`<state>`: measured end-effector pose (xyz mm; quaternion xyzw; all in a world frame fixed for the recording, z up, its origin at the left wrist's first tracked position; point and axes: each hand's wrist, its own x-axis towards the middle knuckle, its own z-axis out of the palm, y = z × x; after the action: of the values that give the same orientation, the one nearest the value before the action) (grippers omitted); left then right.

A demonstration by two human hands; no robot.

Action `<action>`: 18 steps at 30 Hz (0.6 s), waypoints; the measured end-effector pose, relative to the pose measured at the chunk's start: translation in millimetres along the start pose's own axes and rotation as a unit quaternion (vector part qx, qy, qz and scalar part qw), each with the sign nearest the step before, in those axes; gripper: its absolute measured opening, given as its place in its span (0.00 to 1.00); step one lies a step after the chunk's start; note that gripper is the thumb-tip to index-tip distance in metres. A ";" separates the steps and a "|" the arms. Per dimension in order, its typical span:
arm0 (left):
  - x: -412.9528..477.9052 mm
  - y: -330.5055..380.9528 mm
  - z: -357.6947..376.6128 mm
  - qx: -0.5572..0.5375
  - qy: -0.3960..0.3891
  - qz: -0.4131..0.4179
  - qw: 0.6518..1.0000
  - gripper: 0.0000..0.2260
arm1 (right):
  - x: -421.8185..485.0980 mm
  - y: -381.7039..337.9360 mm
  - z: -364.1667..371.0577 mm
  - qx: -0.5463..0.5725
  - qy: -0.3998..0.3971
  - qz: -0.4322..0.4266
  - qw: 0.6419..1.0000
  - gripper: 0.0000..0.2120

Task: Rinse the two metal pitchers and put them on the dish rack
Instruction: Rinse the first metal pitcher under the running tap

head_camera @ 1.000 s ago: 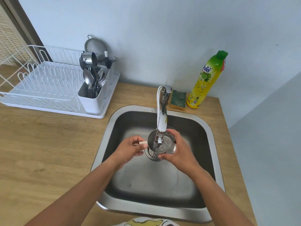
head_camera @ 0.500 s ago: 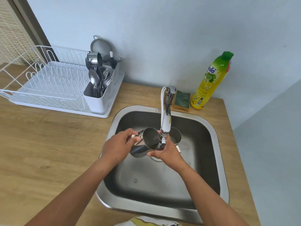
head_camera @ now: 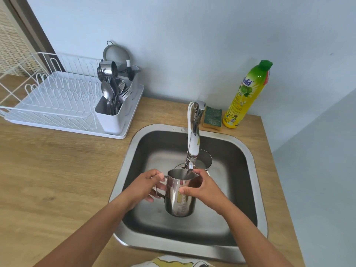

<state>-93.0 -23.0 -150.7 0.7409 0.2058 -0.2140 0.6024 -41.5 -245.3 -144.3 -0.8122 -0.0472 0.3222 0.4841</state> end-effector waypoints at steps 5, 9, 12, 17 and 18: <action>8.1 -4.7 19.0 -0.096 -0.080 -0.009 0.992 0.09 | -8.8 2.4 -14.5 -0.044 0.041 -0.009 0.998 0.37; 17.4 -5.3 29.1 -0.154 -0.115 -0.010 0.981 0.07 | -17.1 -2.9 -25.7 -0.104 0.068 -0.032 0.992 0.41; 22.5 -0.2 32.8 -0.166 -0.111 0.002 0.980 0.05 | -21.9 -9.2 -31.2 -0.128 0.088 -0.062 0.986 0.38; 26.6 11.9 30.8 -0.169 -0.089 0.044 0.981 0.02 | -17.0 -11.2 -33.4 -0.147 0.111 -0.107 0.977 0.39; 26.7 13.7 29.9 -0.170 -0.081 0.052 0.981 0.03 | -15.1 -10.9 -33.1 -0.147 0.116 -0.113 0.976 0.39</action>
<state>-65.4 -53.7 -160.1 0.6178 0.1509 -0.2032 0.7444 -32.0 -270.4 -117.5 -0.8956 -0.1290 0.1588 0.3951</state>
